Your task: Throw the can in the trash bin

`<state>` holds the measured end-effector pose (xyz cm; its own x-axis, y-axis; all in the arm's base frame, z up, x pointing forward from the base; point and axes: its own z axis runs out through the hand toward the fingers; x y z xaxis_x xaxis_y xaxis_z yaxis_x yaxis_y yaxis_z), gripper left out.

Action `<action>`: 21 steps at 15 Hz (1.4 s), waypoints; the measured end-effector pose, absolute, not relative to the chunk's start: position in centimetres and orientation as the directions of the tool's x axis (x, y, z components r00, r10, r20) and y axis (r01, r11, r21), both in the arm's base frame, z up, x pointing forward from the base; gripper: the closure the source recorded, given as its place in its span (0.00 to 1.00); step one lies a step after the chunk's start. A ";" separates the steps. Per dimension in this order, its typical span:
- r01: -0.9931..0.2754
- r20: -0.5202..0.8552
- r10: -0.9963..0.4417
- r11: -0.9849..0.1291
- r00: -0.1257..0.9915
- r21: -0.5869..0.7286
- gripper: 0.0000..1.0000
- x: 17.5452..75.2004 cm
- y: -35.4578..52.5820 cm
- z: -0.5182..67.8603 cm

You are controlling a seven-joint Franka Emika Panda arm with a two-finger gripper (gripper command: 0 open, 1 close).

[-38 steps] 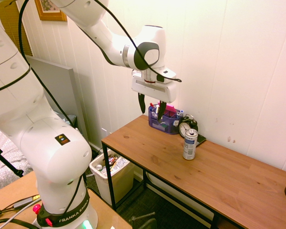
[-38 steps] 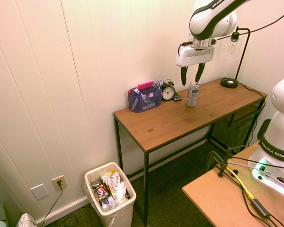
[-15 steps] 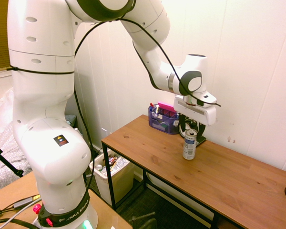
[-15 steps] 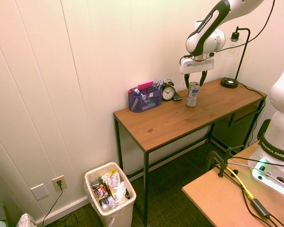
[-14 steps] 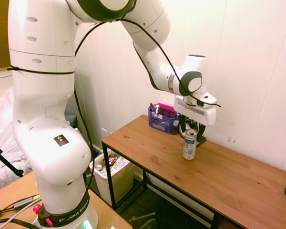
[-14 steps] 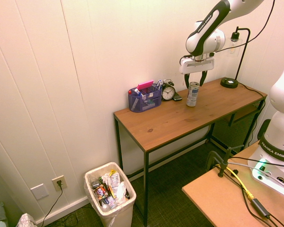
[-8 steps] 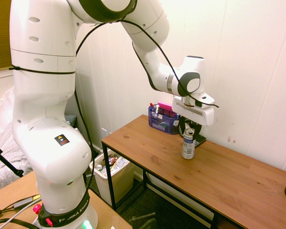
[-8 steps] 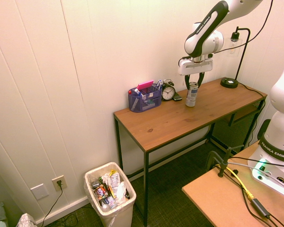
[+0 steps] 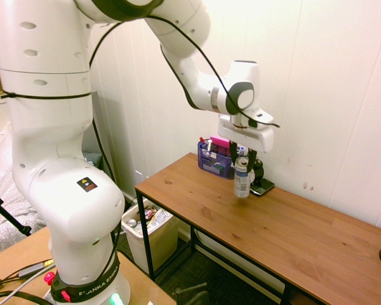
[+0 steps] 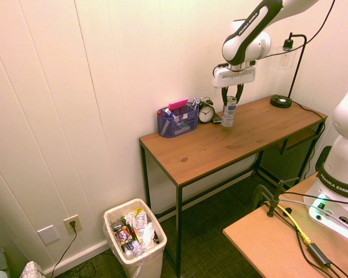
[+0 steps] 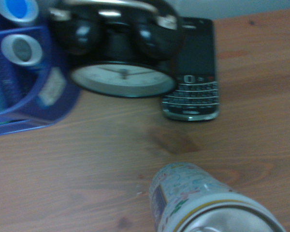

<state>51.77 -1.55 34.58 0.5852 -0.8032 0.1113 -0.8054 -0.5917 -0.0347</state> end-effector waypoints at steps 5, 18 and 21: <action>-0.707 0.162 -0.705 -0.705 0.690 -0.055 1.00 47.5 16.0 42.0; -0.534 0.066 -0.534 -0.845 0.843 -0.012 0.00 48.9 41.9 35.1; -0.533 0.066 -0.533 -0.846 0.844 -0.006 0.00 49.6 41.5 34.2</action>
<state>49.58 41.50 34.19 0.8438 -0.5326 0.0656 -0.5334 -0.8458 -0.0061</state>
